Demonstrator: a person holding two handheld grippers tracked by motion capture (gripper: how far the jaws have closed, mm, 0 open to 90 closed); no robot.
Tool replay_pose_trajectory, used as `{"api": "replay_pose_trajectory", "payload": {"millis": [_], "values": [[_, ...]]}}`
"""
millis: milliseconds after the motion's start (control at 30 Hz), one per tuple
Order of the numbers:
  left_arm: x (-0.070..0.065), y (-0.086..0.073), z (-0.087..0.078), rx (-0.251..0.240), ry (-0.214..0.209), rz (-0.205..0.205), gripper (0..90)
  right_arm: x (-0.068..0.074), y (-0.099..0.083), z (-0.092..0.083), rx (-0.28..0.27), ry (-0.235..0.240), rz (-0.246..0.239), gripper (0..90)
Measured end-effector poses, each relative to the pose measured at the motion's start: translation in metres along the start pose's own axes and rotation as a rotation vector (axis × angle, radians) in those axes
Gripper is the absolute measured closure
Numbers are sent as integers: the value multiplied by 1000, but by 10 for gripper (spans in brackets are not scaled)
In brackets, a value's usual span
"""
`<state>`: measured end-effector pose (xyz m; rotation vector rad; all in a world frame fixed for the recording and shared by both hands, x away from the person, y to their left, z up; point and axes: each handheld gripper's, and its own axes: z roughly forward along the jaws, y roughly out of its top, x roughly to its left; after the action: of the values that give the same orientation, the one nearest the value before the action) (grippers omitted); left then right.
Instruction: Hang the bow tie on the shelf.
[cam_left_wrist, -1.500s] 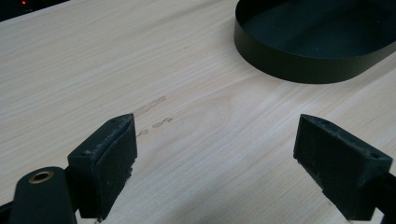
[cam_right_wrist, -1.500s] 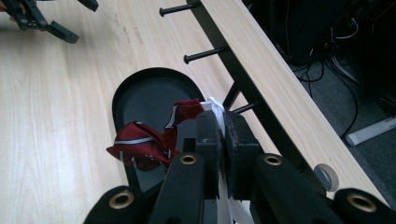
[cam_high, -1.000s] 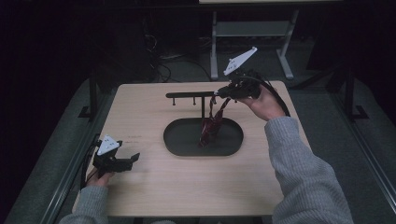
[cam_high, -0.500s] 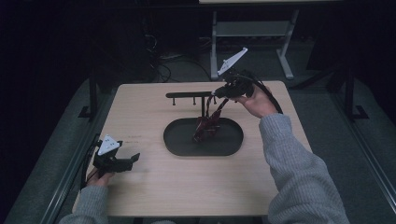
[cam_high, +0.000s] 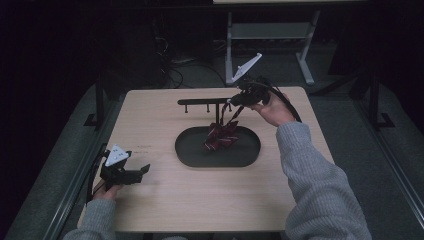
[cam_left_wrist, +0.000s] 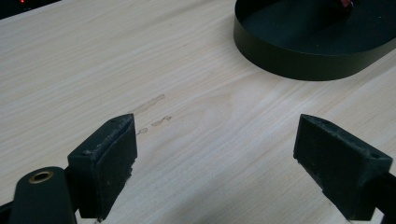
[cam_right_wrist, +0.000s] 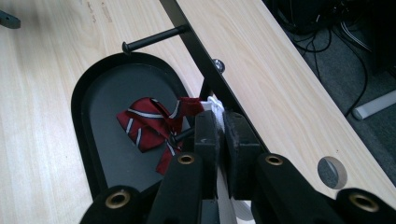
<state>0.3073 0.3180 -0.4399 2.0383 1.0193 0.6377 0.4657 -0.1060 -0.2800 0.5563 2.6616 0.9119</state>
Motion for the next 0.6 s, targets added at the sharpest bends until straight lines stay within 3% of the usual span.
{"api": "replay_pose_trajectory", "payload": {"millis": [300,600], "values": [[0,0,0,5,-1,2,130,-3,-2,0,2,-2,16,836],[0,0,1,5,-3,3,130,-2,-5,2,10,-11,13,773]]}}
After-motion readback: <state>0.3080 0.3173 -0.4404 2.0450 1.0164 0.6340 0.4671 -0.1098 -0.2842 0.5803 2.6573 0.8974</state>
